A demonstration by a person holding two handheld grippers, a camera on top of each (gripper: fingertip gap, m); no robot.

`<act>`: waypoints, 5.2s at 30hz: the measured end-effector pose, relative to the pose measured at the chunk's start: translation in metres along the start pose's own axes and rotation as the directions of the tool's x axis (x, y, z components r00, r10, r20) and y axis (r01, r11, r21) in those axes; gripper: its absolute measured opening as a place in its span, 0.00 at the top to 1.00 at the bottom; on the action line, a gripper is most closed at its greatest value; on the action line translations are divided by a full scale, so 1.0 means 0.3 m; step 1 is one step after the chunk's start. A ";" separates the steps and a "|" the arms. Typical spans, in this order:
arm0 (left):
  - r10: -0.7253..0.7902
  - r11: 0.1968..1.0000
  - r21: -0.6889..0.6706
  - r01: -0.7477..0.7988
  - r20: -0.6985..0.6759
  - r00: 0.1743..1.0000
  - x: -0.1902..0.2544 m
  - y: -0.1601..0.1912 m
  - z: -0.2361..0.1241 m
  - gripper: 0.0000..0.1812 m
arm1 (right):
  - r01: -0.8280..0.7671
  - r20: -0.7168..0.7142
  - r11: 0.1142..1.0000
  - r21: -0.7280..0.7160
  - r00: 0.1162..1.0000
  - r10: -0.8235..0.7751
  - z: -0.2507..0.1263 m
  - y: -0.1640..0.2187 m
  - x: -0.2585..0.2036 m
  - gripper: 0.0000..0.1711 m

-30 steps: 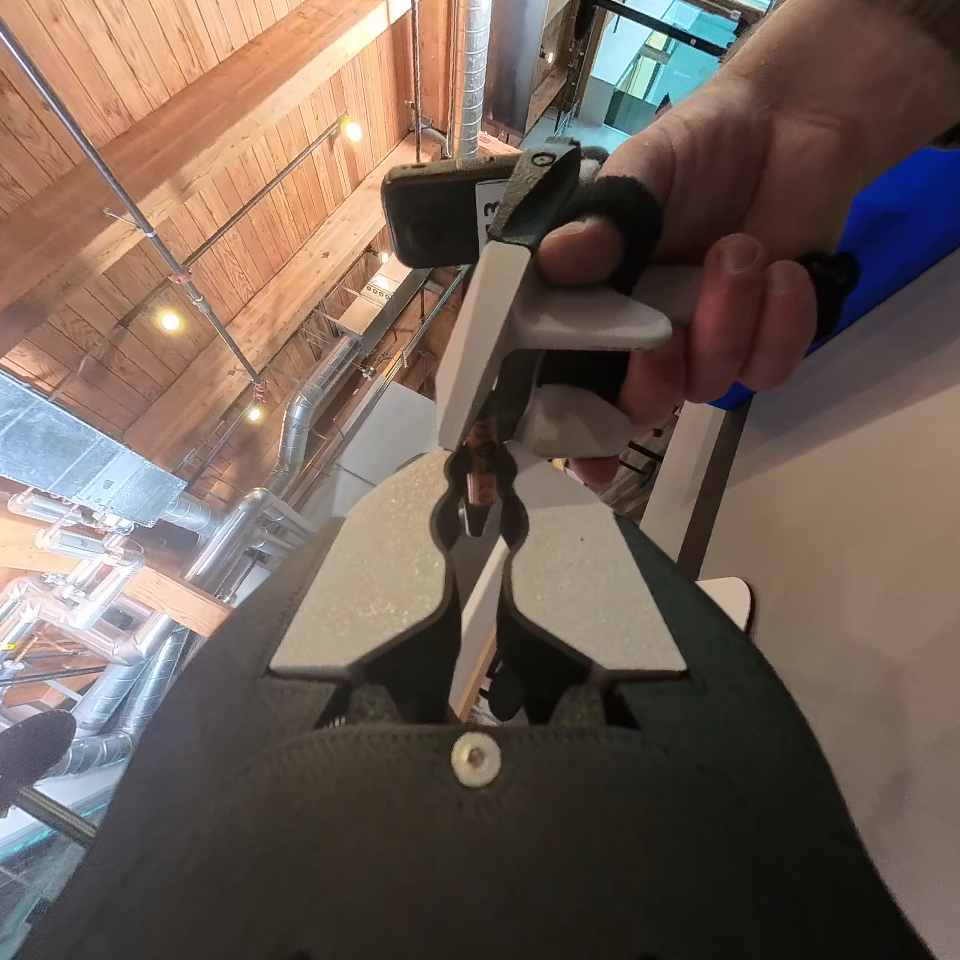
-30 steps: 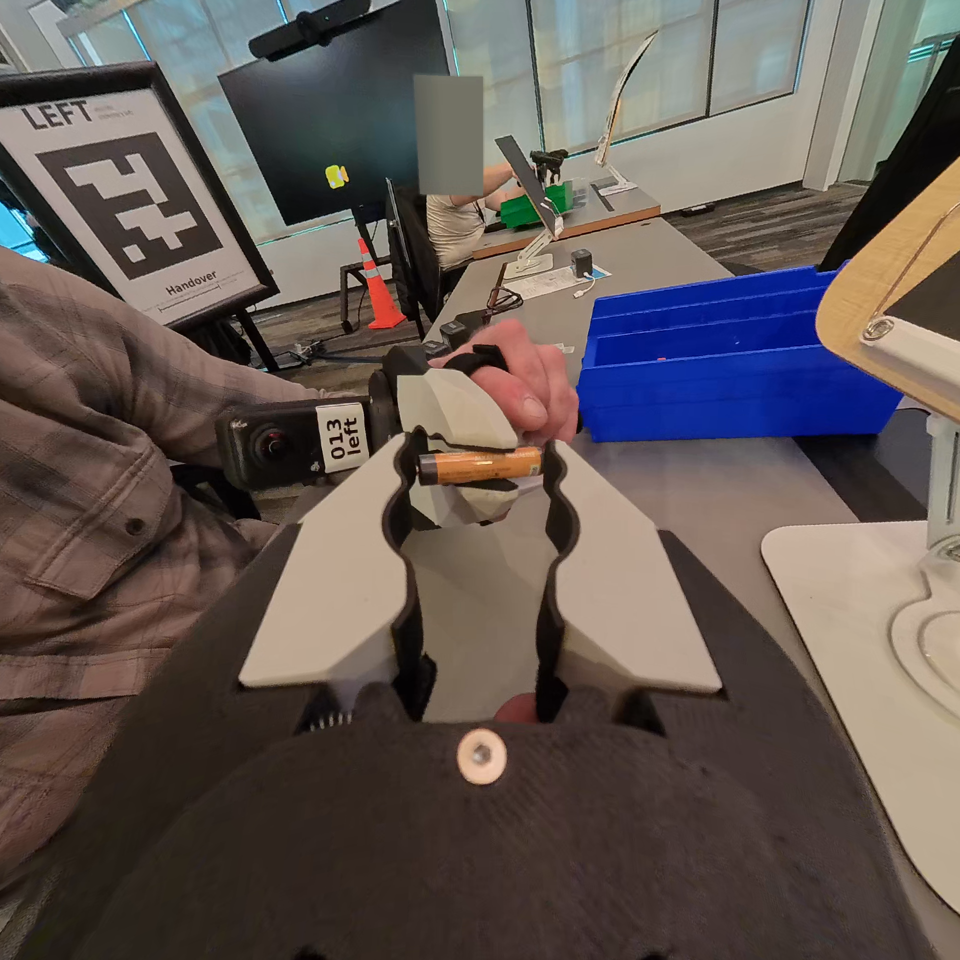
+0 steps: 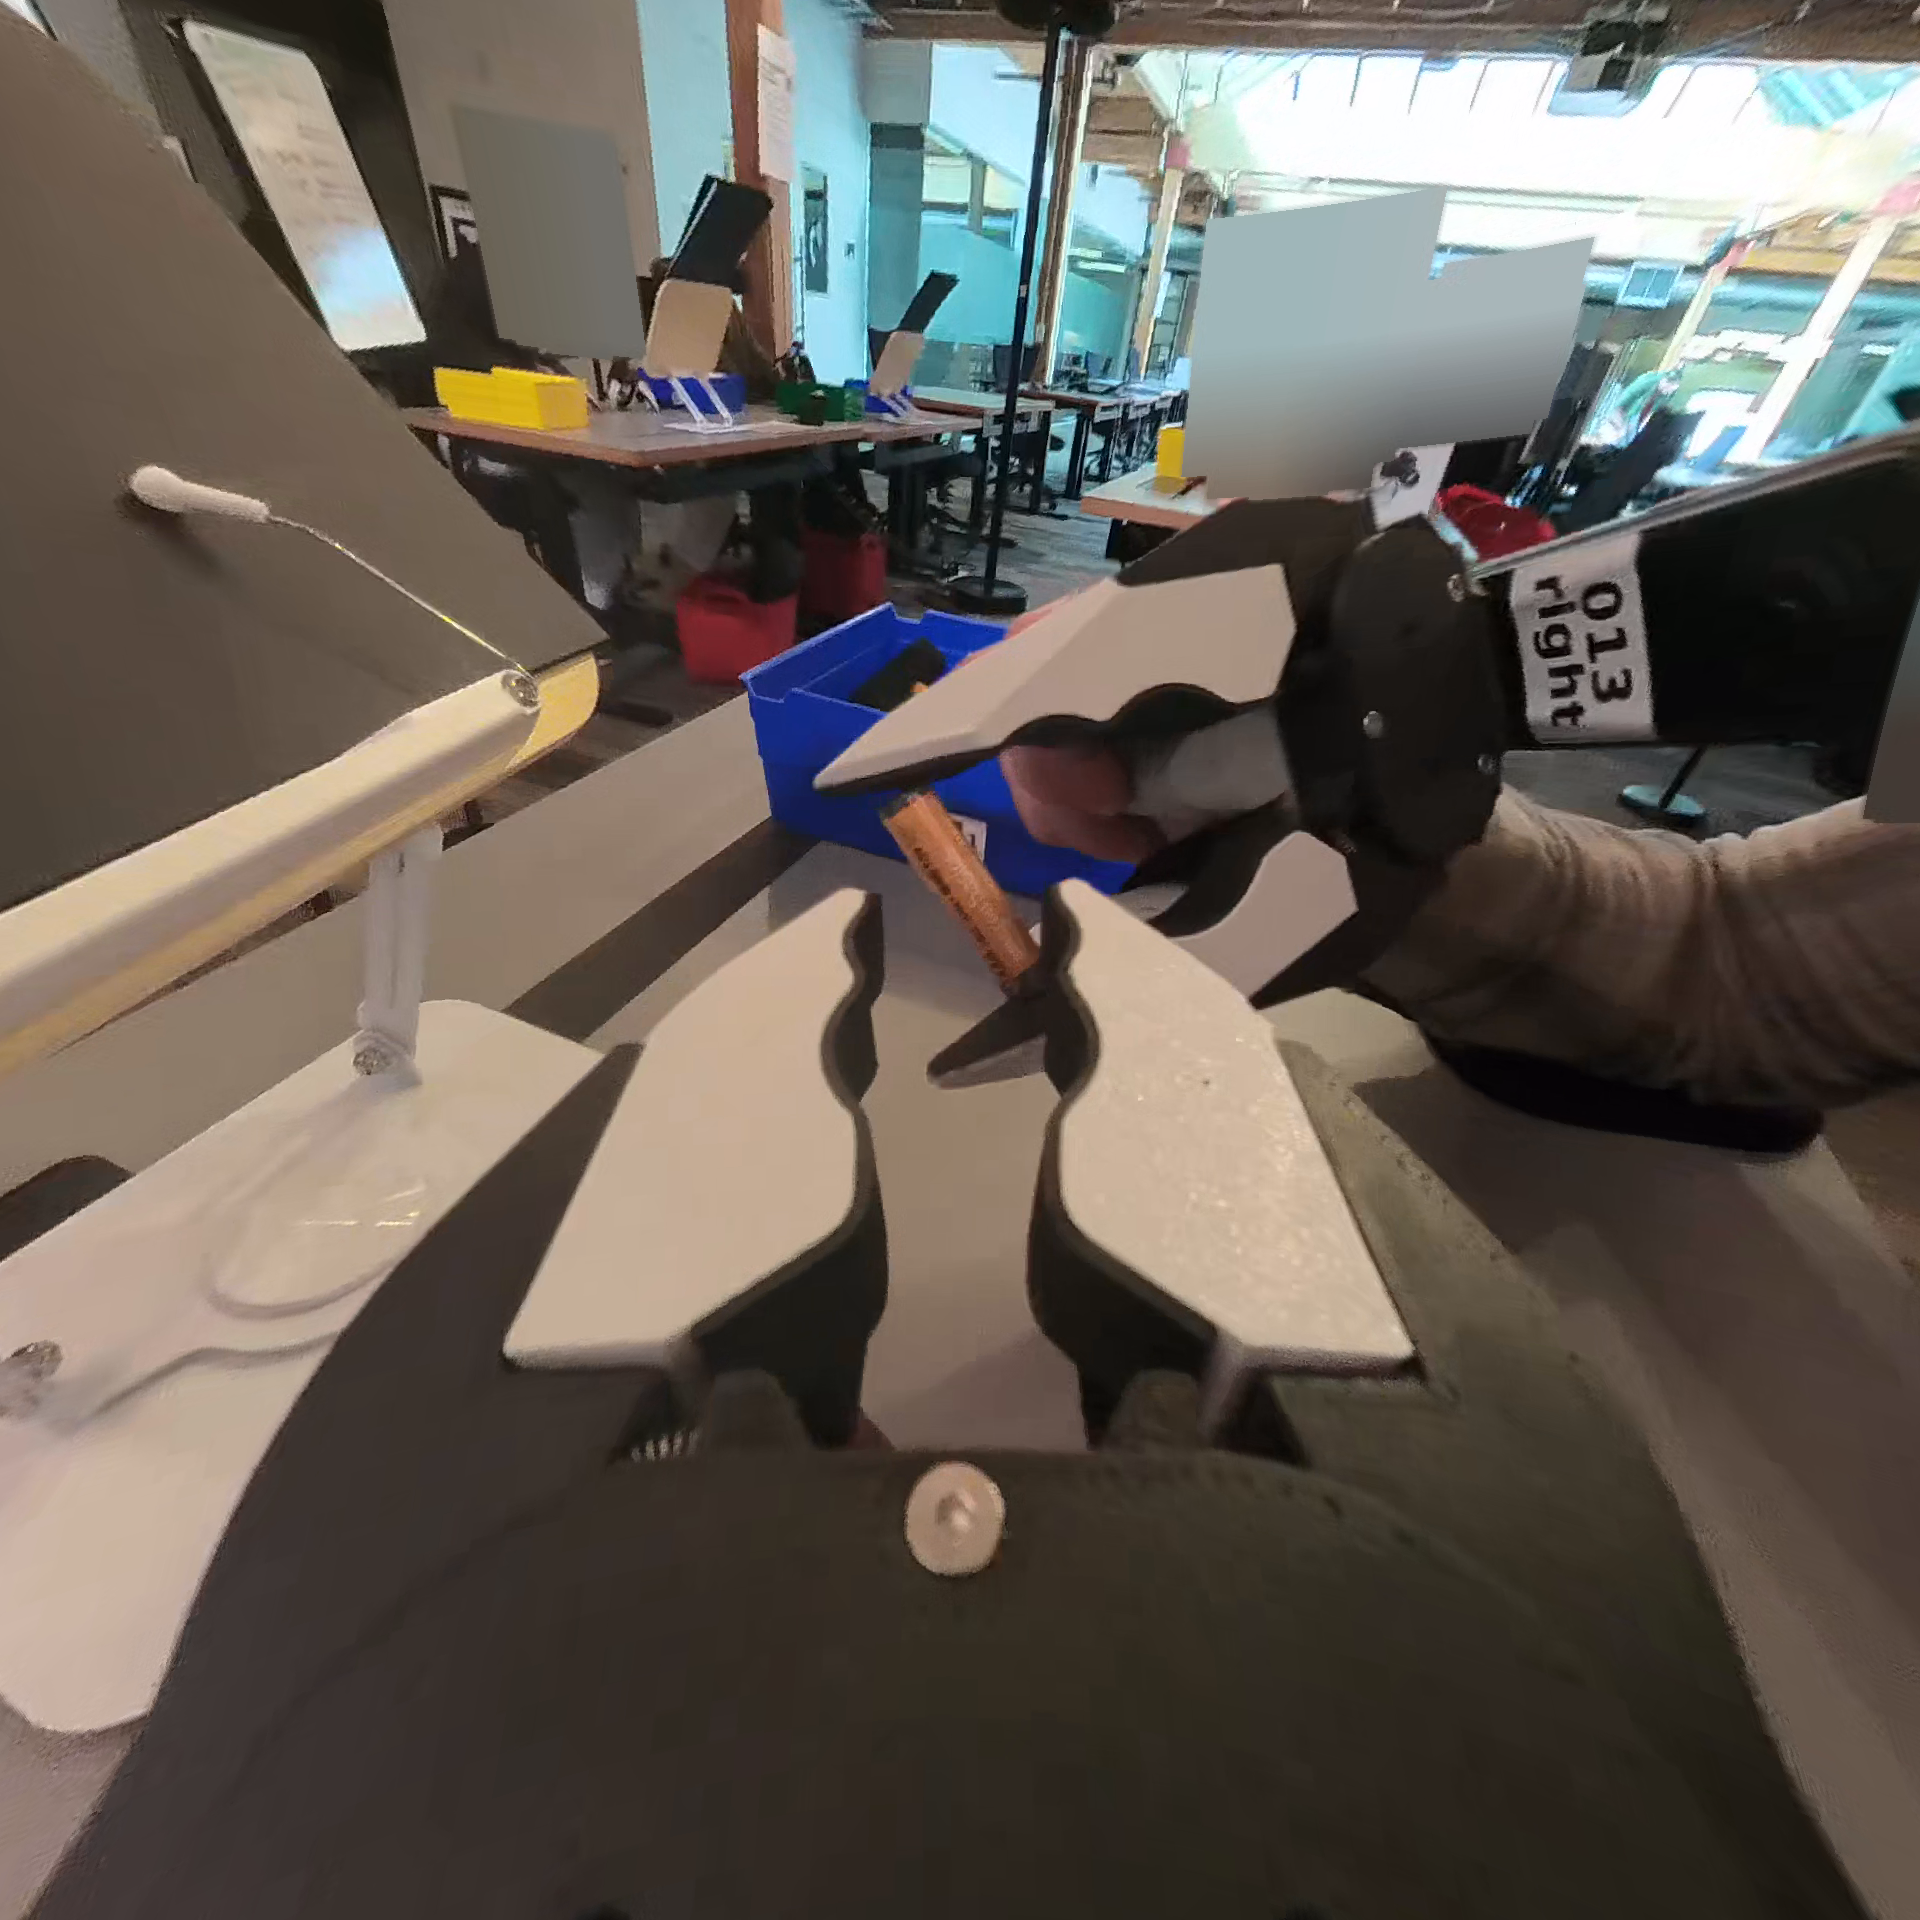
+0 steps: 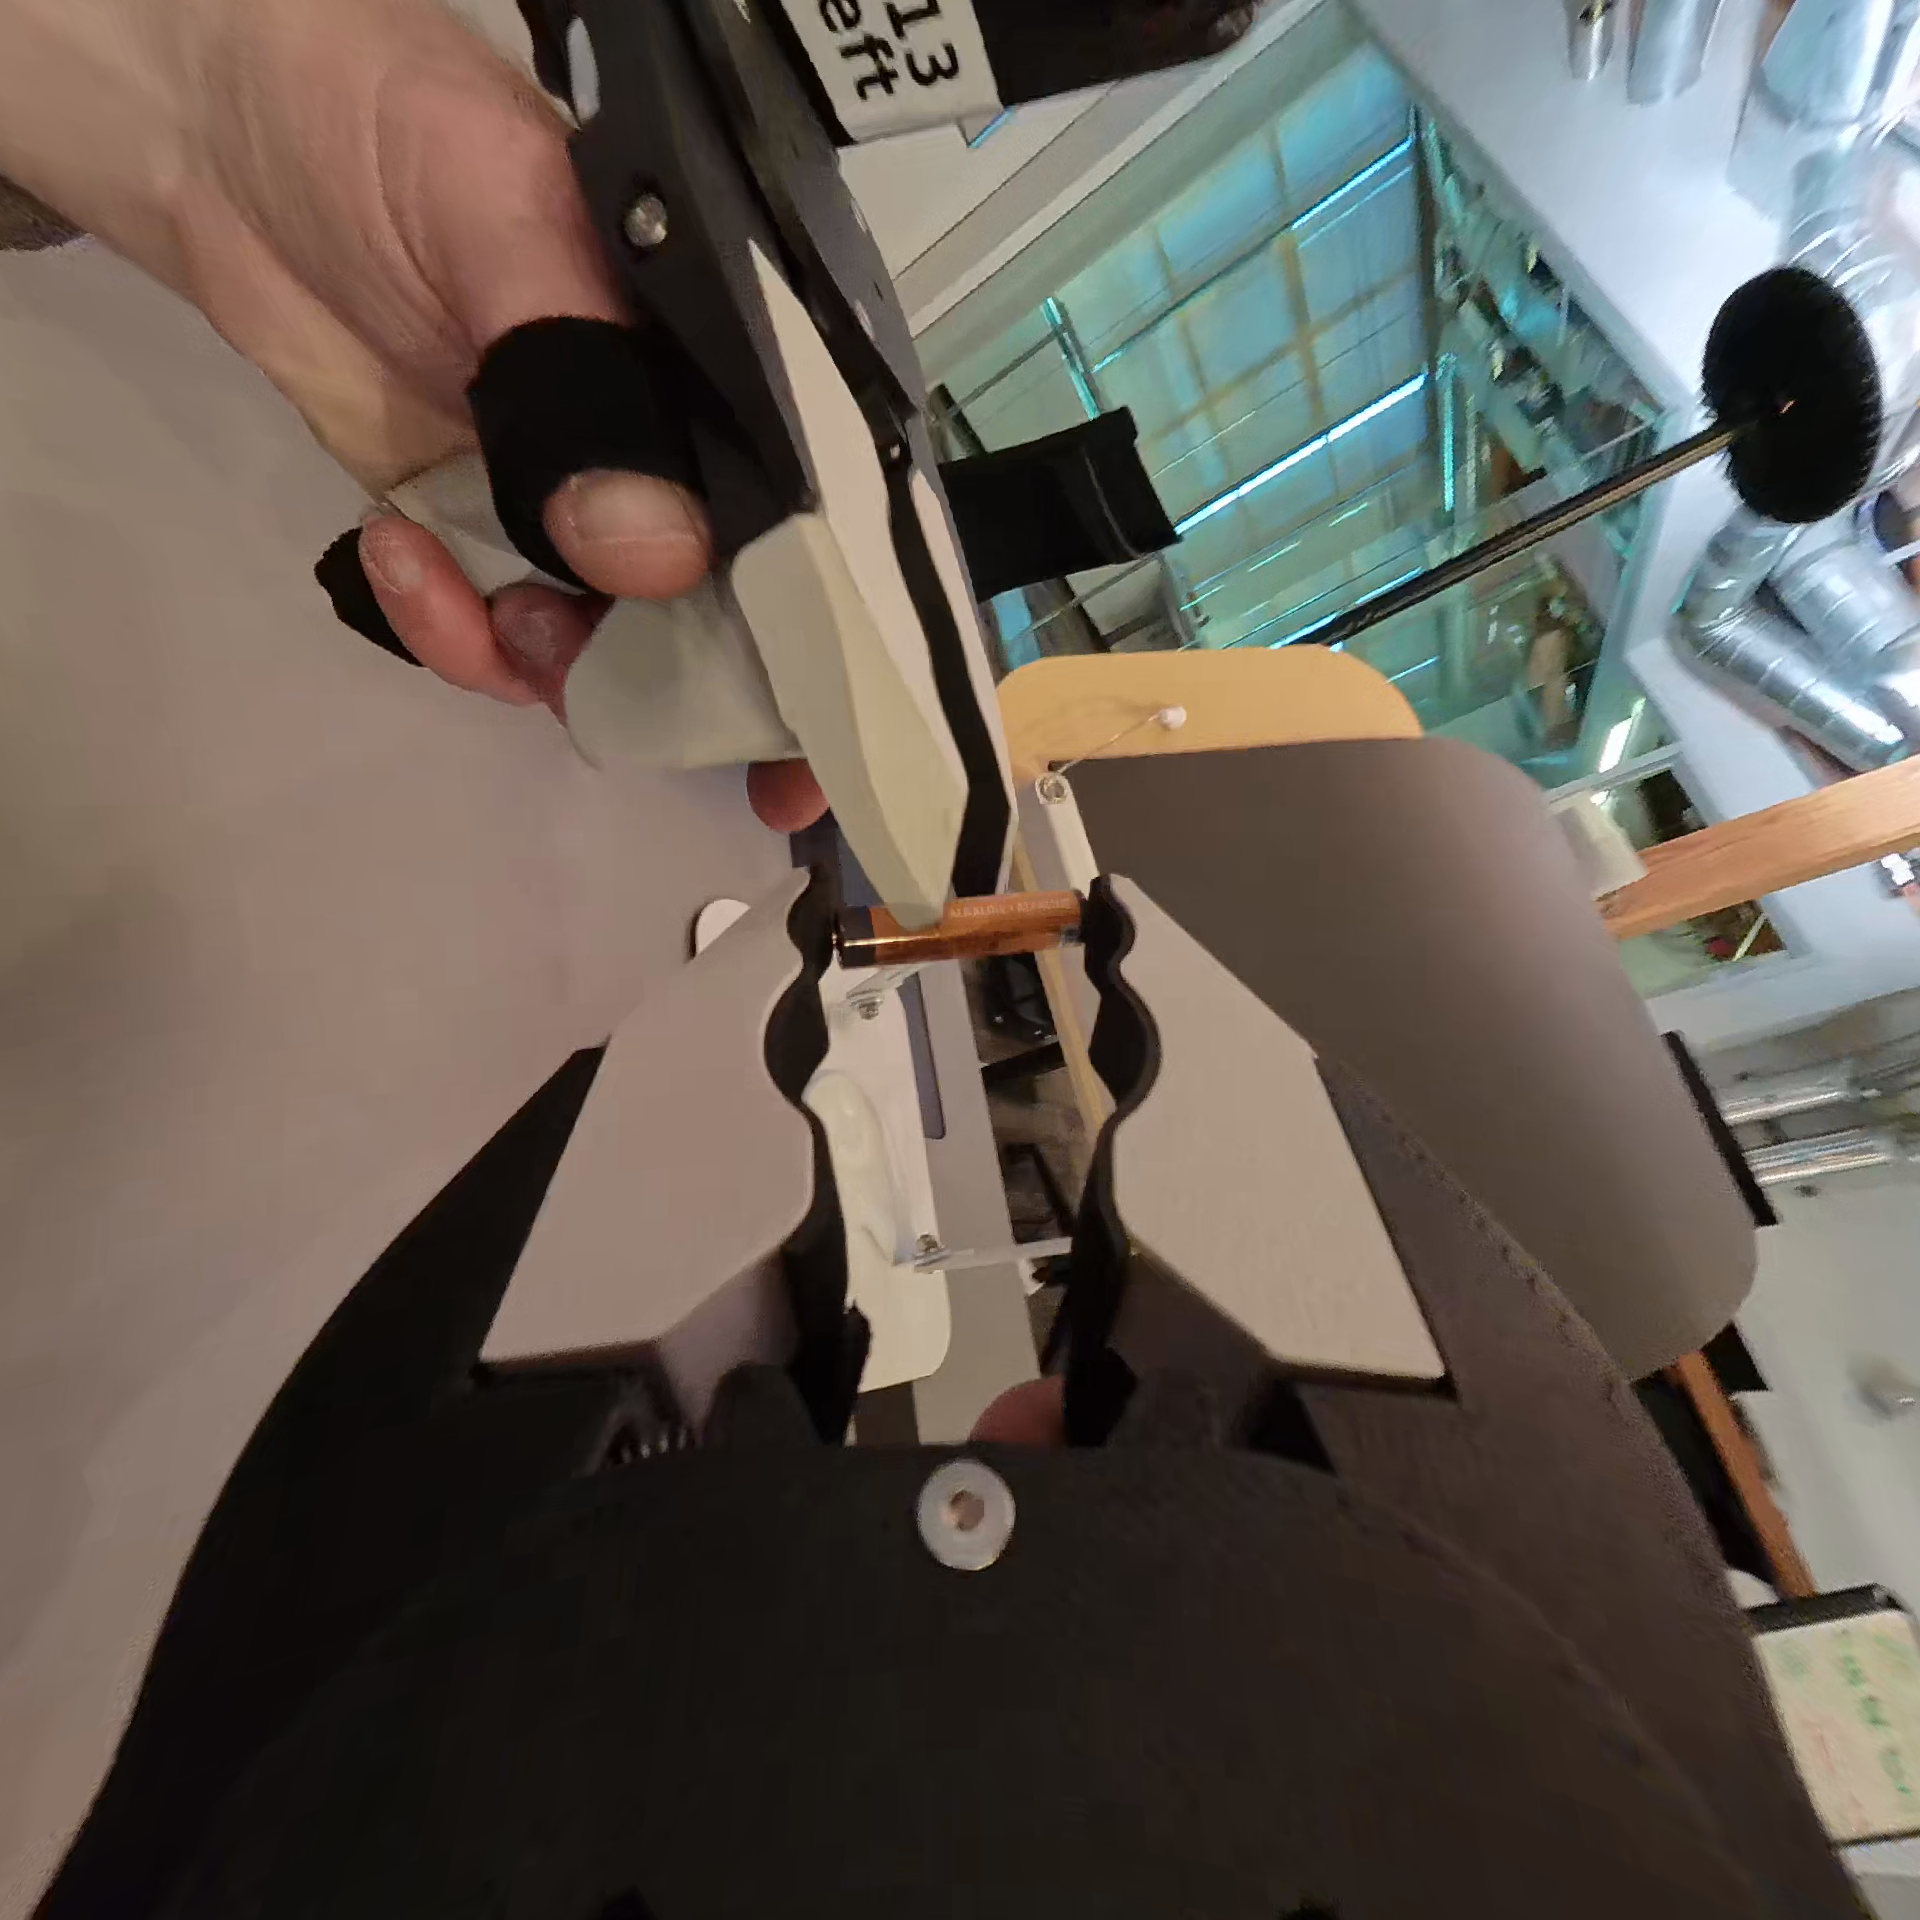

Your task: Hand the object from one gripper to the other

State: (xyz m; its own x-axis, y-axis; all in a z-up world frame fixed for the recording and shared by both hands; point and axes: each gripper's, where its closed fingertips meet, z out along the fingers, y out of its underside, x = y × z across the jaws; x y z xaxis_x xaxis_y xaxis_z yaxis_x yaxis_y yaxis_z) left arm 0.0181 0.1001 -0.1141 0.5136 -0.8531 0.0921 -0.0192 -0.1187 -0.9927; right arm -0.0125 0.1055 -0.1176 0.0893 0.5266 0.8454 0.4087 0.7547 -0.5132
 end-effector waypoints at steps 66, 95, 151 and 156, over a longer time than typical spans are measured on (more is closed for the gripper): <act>0.934 0.273 -0.554 -0.787 0.349 0.078 -0.105 -0.008 -0.021 0.94 | -0.691 0.193 0.723 -0.008 0.708 0.679 0.002 0.010 0.012 0.96; 0.881 0.376 -0.514 -0.771 0.456 0.126 -0.135 -0.095 -0.096 0.89 | -0.569 -0.187 0.772 -0.286 0.823 0.537 -0.395 0.442 0.385 0.96; 0.710 -0.135 -0.976 -0.169 -0.215 0.670 -0.777 0.317 -1.053 0.81 | -0.258 -0.044 0.338 -0.905 0.849 0.527 -0.745 1.000 0.049 0.82; 0.515 -0.147 -0.985 -0.087 -0.151 0.843 -0.768 0.450 -1.129 0.86 | -0.251 -0.036 0.343 -0.905 0.849 0.527 -0.740 1.001 0.045 0.82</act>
State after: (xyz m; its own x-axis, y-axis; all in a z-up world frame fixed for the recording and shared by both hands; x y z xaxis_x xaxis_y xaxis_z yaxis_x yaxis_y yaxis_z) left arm -0.3932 0.1085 -0.2433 0.2934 -0.8577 -0.4222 -0.8872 -0.4089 0.2140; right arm 0.3131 0.2524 -0.2275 0.3235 0.8307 0.4531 0.9400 -0.2273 -0.2545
